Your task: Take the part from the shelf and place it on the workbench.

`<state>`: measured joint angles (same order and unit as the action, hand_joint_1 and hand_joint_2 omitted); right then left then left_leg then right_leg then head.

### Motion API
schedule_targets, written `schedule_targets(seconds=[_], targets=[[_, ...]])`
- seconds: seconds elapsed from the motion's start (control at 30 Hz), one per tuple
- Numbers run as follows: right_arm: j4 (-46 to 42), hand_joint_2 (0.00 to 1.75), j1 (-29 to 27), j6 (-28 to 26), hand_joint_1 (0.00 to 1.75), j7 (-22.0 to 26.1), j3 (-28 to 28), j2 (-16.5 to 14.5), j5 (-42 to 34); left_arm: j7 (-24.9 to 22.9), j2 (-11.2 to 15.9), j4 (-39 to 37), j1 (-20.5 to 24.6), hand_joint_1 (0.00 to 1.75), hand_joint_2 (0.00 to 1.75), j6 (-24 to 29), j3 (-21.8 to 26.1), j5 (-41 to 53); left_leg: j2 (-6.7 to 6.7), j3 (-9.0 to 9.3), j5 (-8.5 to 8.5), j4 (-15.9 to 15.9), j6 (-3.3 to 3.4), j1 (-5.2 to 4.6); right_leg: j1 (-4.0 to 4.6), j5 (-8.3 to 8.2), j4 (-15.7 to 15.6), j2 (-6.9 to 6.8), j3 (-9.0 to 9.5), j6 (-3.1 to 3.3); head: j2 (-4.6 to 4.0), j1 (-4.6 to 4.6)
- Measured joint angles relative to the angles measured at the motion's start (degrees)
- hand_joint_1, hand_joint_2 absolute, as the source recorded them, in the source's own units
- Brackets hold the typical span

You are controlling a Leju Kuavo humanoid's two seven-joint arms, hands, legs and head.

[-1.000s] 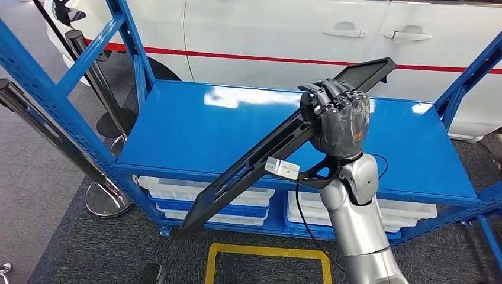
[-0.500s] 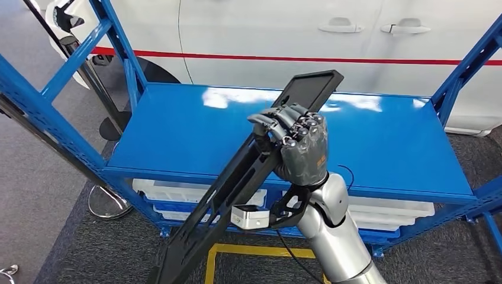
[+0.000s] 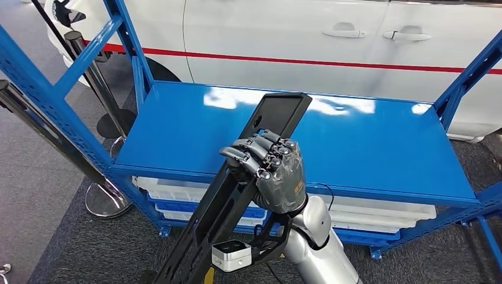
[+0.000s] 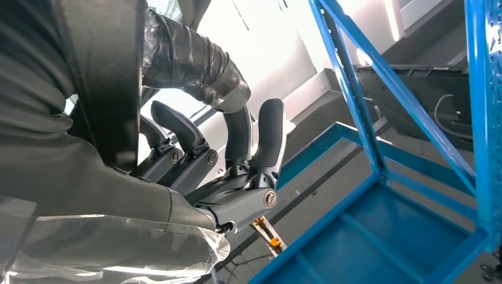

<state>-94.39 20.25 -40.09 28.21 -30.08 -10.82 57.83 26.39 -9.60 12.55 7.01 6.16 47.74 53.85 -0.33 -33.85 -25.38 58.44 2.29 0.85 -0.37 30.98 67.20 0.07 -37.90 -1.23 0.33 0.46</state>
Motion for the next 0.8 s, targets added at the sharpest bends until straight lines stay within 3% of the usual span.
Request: schedule_targets(seconds=[0.07, 0.1, 0.13, 0.23, 0.3, 0.4, 0.47, 0.57, 0.63, 0.67, 0.73, 0.8], targets=[[0.0, 1.75, 0.0, 0.0, 1.75, -0.4, -0.1, 0.0, -0.1, -1.0, 0.0, 0.0, 0.0, 0.0, 0.0, 0.7, 0.0, 0.2, 0.07, -0.06, -0.01, 0.0, 0.09, -0.02, -0.21, 2.65, 6.8, -0.01, -3.3, -0.42, 0.0, 0.02], [0.0, 1.75, 0.0, 0.0, 1.75, -0.8, -0.2, 0.0, 0.0, -1.6, 0.0, 0.0, 0.0, 0.0, 0.0, 1.3, 0.0, 0.3, 0.09, -0.07, 0.01, 0.1, 0.09, -0.02, -0.28, 2.49, 7.9, -0.02, -3.89, -0.51, 0.0, 0.01], [0.0, 1.75, 0.3, 0.0, 1.75, -1.4, -0.3, 0.0, 0.2, -2.2, -0.2, 0.0, 0.1, 0.0, 0.0, 2.1, 0.0, 0.4, 0.08, -0.05, 0.02, 0.1, 0.08, -0.02, -0.34, 1.16, 6.6, -0.03, -3.29, -0.49, 0.0, 0.02], [0.0, 1.75, 1.9, 0.0, 1.75, -3.4, -1.1, 0.0, -0.2, -3.2, -0.9, 0.0, 0.9, 0.0, 0.0, 3.4, 0.0, 0.8, -0.06, -0.05, 0.06, 0.3, -0.18, -0.15, -0.23, -4.27, -4.5, -0.02, 2.12, 0.14, 0.0, 0.01], [0.2, 1.75, 3.4, 0.0, 1.75, -4.6, -1.7, 0.0, -1.3, -3.1, -1.4, 0.0, 1.5, 0.0, 0.0, 3.4, 0.0, 0.8, -0.09, -0.25, 0.18, 0.3, -0.71, -0.3, 0.09, -5.19, -8.0, 0.03, 3.61, 0.61, 0.0, 0.0], [0.7, 1.75, 4.9, 0.0, 1.75, -5.6, -2.4, 0.0, -2.3, -2.9, -1.7, 0.0, 1.9, 0.0, 0.0, 3.1, 0.0, 0.7, -0.02, -0.49, -0.07, 0.5, -1.65, -0.24, 0.01, -5.8, -8.6, 0.04, 3.57, 1.54, 0.0, -0.01], [1.0, 1.75, 5.6, 0.0, 1.75, -6.1, -2.7, 0.0, -2.4, -2.7, -1.7, 0.0, 2.0, 0.0, 0.0, 2.9, 0.0, 0.7, 0.0, -1.76, -2.69, 3.7, -2.09, -0.19, -0.31, -6.41, -9.2, -0.18, 3.47, 2.31, 0.0, -0.03], [2.0, 1.75, 6.8, 0.1, 1.75, -8.9, -2.9, 0.0, -2.6, -2.3, -1.7, 0.0, 2.1, 0.0, 0.0, 2.5, 0.0, 0.1, 0.01, -5.74, -8.48, 14.0, -2.54, -0.07, -0.21, -6.91, -9.0, -0.48, 2.63, 2.69, 0.0, -0.04], [3.1, 1.75, 8.5, 0.1, 1.75, -11.5, -2.9, 0.1, -3.1, -2.3, -1.7, 0.0, 2.1, 0.0, 0.0, 2.2, 0.0, -0.2, 0.02, -6.31, -9.05, 16.7, -2.75, 0.01, -0.23, -7.27, -8.5, -0.56, 1.72, 2.6, 0.0, -0.05], [3.8, 1.75, 9.8, 0.1, 1.75, -12.9, -2.9, 0.2, -3.3, -2.5, -1.7, 0.0, 2.1, 0.0, 0.0, 2.1, 0.0, -0.3, 0.04, -4.98, -7.86, 14.7, -2.78, 0.09, -0.28, -7.43, -8.2, -0.53, 1.24, 2.46, 0.0, -0.05], [5.2, 1.75, 13.0, 0.4, 1.75, -15.5, -2.9, 0.5, -3.4, -3.1, -1.6, 0.0, 2.4, 0.0, 0.0, 2.1, 0.0, -0.1, 0.04, -0.64, -4.95, 7.1, -2.72, 0.27, -0.33, -7.68, -7.3, -0.46, 0.28, 2.07, 0.0, -0.06], [7.0, 1.75, 16.5, 0.9, 1.75, -17.8, -2.9, 0.8, -3.4, -3.5, -1.6, 0.0, 2.7, 0.0, 0.0, 2.0, 0.0, 0.1, -0.09, 1.59, -3.49, 2.4, -2.28, 0.18, -0.15, -8.07, -6.7, -0.35, -0.46, 1.43, 0.0, -0.04]])
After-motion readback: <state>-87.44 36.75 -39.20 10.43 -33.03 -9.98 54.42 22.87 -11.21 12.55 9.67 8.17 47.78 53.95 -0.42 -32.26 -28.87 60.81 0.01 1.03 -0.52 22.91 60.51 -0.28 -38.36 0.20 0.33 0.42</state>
